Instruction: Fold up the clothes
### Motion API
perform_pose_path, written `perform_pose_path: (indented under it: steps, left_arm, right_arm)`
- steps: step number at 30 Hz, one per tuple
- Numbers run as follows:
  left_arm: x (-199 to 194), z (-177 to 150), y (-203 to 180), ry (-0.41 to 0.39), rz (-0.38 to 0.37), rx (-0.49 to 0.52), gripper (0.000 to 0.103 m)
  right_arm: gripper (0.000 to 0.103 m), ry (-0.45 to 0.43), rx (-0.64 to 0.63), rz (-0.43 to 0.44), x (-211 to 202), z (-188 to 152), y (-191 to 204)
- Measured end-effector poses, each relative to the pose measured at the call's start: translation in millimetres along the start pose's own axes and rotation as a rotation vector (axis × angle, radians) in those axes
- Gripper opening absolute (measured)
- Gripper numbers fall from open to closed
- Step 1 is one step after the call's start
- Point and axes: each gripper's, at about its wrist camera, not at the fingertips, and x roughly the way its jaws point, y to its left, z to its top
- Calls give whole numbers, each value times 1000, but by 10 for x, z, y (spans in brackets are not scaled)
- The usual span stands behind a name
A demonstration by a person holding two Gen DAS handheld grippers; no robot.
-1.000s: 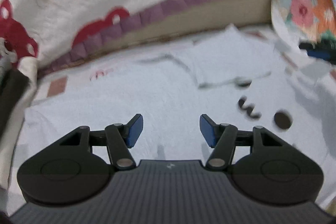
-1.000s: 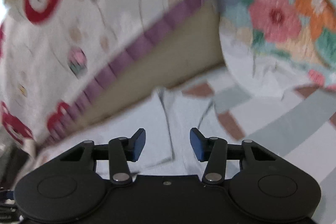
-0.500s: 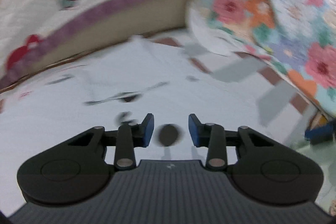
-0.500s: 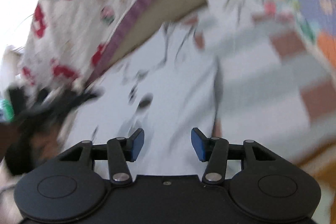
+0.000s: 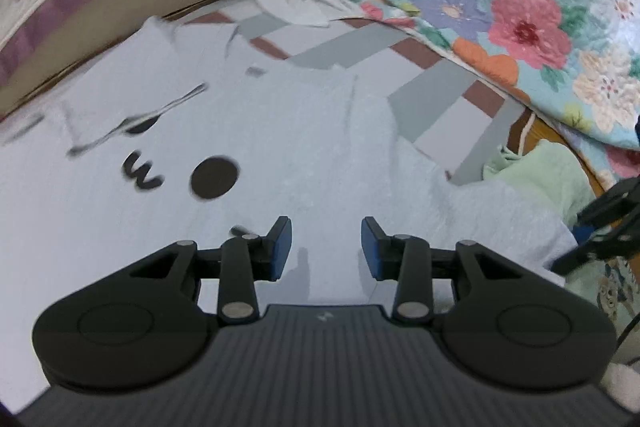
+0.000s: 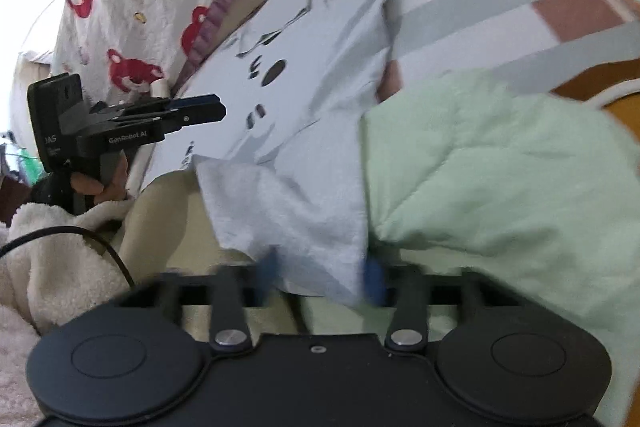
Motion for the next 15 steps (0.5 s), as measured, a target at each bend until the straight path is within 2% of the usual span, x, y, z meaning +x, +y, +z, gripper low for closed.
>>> perform_pose_path:
  steps: [1, 6, 11, 15]
  left_arm:
    - [-38, -9, 29, -7, 0, -8, 37]
    - [-243, -13, 51, -83, -31, -1, 38]
    - [-289, 7, 18, -109, -29, 22, 42]
    - [-265, 38, 92, -117, -65, -30, 42]
  right_arm:
    - [7, -8, 1, 30, 25, 17, 10]
    - [6, -172, 45, 240, -60, 381, 118]
    - [6, -236, -62, 213, 54, 976, 473]
    - [6, -231, -114, 200, 205, 1285, 654]
